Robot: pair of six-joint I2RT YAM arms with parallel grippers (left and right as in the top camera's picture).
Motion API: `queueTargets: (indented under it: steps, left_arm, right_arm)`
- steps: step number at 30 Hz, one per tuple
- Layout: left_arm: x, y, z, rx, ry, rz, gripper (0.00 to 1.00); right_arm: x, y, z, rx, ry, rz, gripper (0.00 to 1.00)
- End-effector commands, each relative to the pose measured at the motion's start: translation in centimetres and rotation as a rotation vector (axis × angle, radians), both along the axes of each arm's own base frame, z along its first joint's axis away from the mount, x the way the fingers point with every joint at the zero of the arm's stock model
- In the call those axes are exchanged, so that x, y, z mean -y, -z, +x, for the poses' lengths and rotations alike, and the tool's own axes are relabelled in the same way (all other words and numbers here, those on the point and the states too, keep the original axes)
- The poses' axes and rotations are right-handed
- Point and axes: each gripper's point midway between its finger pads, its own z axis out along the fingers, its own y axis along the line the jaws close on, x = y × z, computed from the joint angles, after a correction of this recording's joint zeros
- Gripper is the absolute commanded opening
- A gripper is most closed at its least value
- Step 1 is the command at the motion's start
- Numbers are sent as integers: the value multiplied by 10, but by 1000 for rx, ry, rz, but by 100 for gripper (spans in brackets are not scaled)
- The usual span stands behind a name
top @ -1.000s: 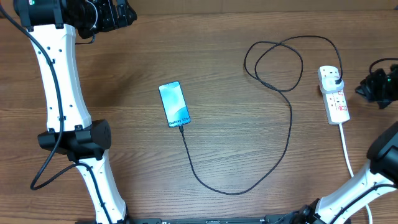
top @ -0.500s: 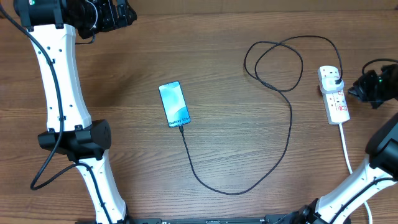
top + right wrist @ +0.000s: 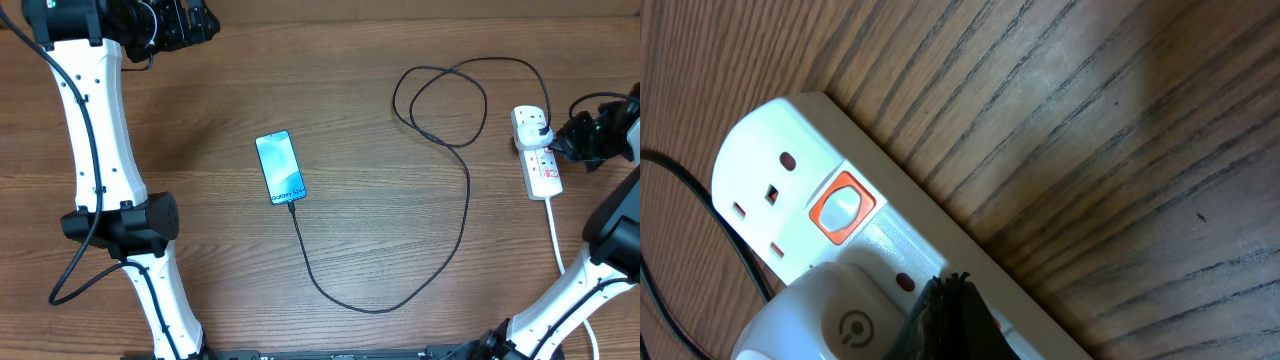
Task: Plug charger to phone and switch on socket
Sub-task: 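Press the orange switch down with the right gripper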
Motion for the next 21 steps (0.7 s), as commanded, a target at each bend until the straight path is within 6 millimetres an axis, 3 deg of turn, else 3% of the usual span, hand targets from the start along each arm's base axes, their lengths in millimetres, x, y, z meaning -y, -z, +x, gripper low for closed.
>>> queueTargets:
  steps: [1, 21]
  left_arm:
    - [0, -5, -2, 14, 5, 11, 100]
    - [0, -5, -2, 14, 5, 11, 100]
  right_arm:
    - [-10, 9, -2, -24, -18, 26, 4]
    - [-51, 17, -7, -92, -90, 65, 4]
